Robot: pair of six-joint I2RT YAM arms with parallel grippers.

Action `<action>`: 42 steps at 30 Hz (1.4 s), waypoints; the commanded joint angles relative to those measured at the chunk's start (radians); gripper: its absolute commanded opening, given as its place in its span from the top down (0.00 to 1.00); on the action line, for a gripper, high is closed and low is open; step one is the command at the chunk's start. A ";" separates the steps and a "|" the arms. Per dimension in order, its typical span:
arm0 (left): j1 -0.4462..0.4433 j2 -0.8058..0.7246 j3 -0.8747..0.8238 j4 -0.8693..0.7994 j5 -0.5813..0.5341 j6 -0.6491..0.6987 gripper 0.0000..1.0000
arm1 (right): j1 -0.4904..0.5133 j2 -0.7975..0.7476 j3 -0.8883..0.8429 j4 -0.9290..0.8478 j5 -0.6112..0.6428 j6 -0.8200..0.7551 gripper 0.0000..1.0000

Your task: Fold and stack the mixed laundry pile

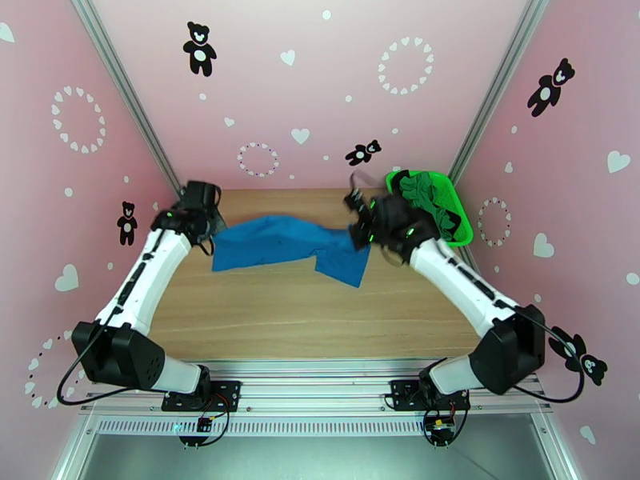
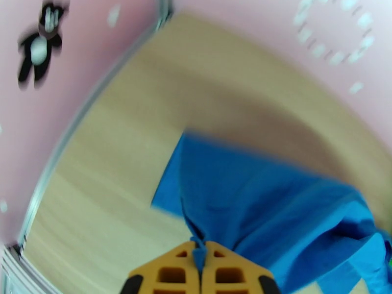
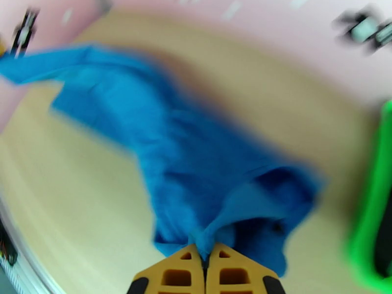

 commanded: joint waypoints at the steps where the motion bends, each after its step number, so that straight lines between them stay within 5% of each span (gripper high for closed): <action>1: 0.005 -0.005 -0.132 0.064 0.041 -0.074 1.00 | 0.081 0.090 -0.180 0.092 -0.024 0.164 1.00; 3: 0.005 -0.018 -0.191 0.086 0.048 -0.090 1.00 | 0.137 0.118 -0.235 0.083 0.004 0.228 0.97; 9: 0.006 -0.055 -0.237 0.083 0.016 -0.096 1.00 | 0.179 -0.035 -0.253 -0.099 0.161 0.313 0.35; 13: 0.006 -0.060 -0.227 0.079 0.013 -0.090 1.00 | 0.136 -0.150 -0.147 -0.239 0.224 0.303 0.18; 24: 0.006 -0.041 -0.217 0.081 0.015 -0.079 1.00 | -0.145 0.000 -0.091 -0.120 -0.125 0.433 0.34; 42: 0.006 -0.015 -0.210 0.088 0.027 -0.073 1.00 | -0.222 0.377 0.024 0.068 -0.158 0.454 0.66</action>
